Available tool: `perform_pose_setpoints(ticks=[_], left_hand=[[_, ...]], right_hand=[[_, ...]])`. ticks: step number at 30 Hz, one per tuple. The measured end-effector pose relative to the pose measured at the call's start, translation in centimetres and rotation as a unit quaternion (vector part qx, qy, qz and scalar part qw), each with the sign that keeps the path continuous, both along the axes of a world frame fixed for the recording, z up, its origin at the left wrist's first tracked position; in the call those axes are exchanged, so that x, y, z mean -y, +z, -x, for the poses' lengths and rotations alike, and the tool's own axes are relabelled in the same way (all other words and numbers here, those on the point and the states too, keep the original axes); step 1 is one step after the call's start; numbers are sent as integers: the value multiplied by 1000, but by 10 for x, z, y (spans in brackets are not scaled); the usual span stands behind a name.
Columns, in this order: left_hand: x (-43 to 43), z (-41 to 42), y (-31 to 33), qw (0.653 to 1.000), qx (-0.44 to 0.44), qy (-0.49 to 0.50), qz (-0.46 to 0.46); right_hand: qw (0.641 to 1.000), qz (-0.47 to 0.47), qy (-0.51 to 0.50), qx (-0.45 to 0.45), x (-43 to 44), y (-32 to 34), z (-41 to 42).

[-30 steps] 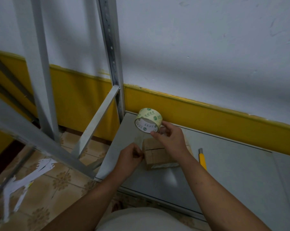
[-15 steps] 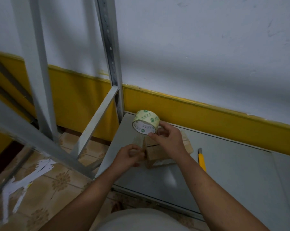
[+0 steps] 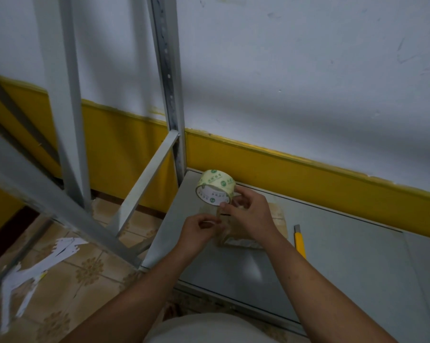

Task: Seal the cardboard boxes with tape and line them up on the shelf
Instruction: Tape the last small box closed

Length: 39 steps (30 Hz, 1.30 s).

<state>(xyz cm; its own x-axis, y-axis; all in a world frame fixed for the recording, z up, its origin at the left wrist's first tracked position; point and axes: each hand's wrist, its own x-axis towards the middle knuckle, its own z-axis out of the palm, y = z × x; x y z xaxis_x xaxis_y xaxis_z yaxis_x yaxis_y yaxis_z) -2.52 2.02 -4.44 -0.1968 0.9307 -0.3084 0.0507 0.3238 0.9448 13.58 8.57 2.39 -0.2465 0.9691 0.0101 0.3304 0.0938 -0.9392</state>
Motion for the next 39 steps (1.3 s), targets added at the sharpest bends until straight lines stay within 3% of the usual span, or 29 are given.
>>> perform_pose_setpoints(ticks=[6, 15, 24, 29, 34, 39], left_hand=[[-6, -14, -10, 999, -29, 19, 4], [5, -23, -7, 996, 13, 66, 52], [15, -28, -3, 993, 71, 72, 62], [24, -3, -10, 982, 167, 20, 83], [19, 23, -12, 961, 186, 180, 101], [4, 32, -4, 951, 205, 224, 58]], right_hand=[[1000, -7, 3, 16, -1, -2, 0], [996, 11, 43, 81, -1, -19, 13], [981, -32, 75, 174, 5, -42, 20], [979, -47, 78, 185, 3, -48, 21], [976, -55, 68, 200, 0, -63, 25], [973, -61, 67, 213, -3, -70, 24]])
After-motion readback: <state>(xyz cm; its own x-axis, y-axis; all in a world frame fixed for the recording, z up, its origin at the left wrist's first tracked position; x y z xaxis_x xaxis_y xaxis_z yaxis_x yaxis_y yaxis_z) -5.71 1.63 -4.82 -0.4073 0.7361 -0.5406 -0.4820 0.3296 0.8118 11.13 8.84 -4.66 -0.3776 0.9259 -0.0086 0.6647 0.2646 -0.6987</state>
